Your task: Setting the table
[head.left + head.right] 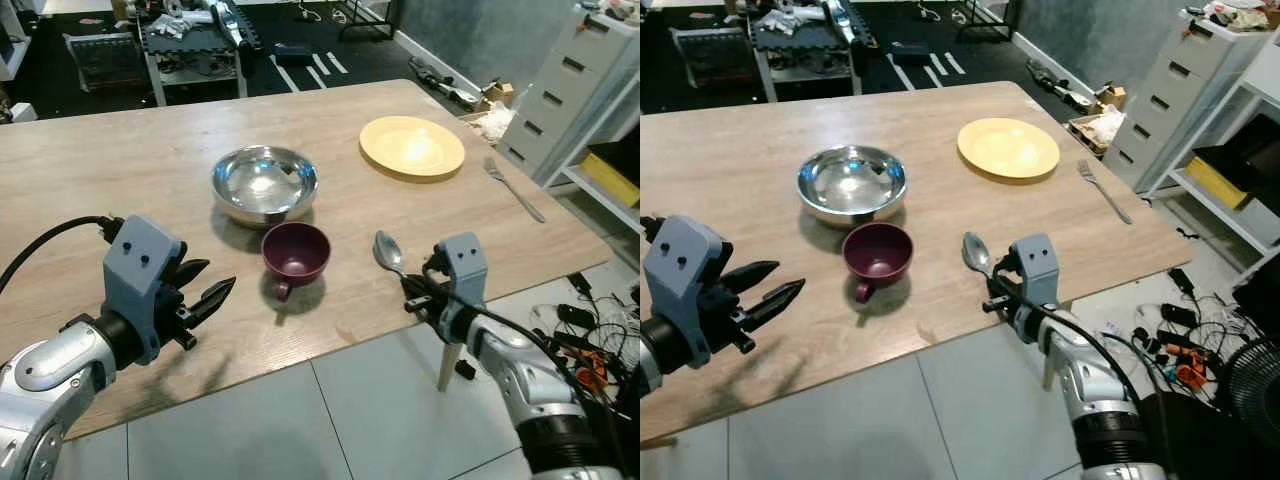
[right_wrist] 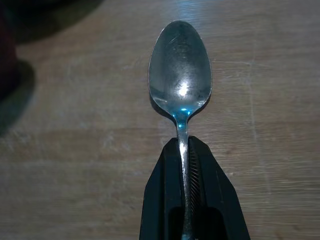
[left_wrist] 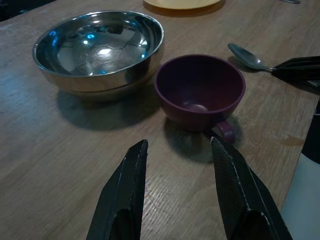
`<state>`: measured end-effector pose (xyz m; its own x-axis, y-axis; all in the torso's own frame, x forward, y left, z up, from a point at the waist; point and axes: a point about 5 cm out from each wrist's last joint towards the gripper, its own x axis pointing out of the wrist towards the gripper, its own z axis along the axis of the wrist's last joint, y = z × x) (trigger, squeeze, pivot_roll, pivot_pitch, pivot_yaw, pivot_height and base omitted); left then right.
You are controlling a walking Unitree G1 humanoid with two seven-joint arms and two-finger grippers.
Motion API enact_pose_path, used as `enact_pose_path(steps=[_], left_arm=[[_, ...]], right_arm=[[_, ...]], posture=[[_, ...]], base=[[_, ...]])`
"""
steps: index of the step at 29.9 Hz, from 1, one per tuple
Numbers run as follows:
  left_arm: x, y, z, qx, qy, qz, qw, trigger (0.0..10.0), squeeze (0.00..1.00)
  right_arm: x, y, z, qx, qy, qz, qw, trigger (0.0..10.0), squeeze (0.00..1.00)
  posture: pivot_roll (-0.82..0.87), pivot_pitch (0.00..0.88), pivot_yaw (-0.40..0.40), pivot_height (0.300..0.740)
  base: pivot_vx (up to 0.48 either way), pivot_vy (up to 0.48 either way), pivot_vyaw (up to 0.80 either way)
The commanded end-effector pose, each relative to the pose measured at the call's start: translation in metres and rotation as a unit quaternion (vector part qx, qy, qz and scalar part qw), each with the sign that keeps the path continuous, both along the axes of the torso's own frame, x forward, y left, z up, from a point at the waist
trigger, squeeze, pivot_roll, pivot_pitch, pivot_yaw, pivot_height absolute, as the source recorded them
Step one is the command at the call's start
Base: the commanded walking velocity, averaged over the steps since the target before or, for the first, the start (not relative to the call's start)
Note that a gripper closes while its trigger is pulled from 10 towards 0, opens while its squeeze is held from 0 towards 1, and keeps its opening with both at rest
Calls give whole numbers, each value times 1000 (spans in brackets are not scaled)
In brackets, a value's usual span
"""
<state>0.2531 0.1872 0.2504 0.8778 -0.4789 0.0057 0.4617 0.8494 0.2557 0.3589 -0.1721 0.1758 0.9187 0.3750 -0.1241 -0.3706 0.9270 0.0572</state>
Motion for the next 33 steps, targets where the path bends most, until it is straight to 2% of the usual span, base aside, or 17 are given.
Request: enact_pose_path(steps=[1,2,4,8,14,15,19,24,29,30,31,32,33], left_arm=[[-4,-1,-2,-1,4,-2,1000,10000,0],[-4,-1,-2,-2,4,-1,1000,10000,0],[-3,-2,-2,-2,4,0,1000,10000,0],[-2,-3,-1,-3,4,1,1000,10000,0],[-1,-5,0,-4,3,0,1000,10000,0],[-1,-6,0,-4,3,-1,1000,10000,0],[-1,-7,0,-4,4,-3,1000,10000,0],[-2,-7,1,-3,5,-4,1000,10000,0],[-3,-6,1,-2,7,-2,1000,10000,0],[-3,-7,0,-1,7,-2,1000,10000,0],[-3,-7,0,-1,7,-2,1000,10000,0],[-3,-7,0,-1,8,-3,1000,10000,0],[-3,-7,0,-1,8,-3,1000,10000,0]], right_arm=[[-2,0,-19,20,47,-13,999,3569,0],[1,1,-12,33,33,-22,999,10000,0],[6,4,0,48,6,-33,998,10000,0],[14,10,27,47,-64,-43,996,10000,0],[19,22,45,56,-105,-39,992,10000,0],[20,31,50,65,-118,-34,990,10000,0],[22,40,47,63,-117,-31,991,10000,0],[25,55,27,55,-98,-49,992,10000,0],[22,63,13,49,-86,-45,994,10000,0],[21,64,7,49,-79,-45,995,10000,769],[21,64,7,49,-79,-45,995,10000,769],[20,64,3,55,-74,-45,995,10000,1000],[20,64,1,61,-73,-46,994,10000,1000]], posture=[[136,245,24,740],[139,248,26,740],[139,249,27,740],[141,255,31,740],[143,260,35,740],[148,263,37,740],[153,265,39,740],[173,272,42,740],[176,271,45,740],[176,271,45,740],[176,271,45,740],[176,271,45,740],[176,269,45,740]], base=[[0,0,0],[0,0,0],[0,0,0],[0,0,0],[0,0,0],[0,0,0],[0,0,0],[0,0,0],[0,0,0],[0,0,0],[0,0,0],[0,0,0],[0,0,0]])
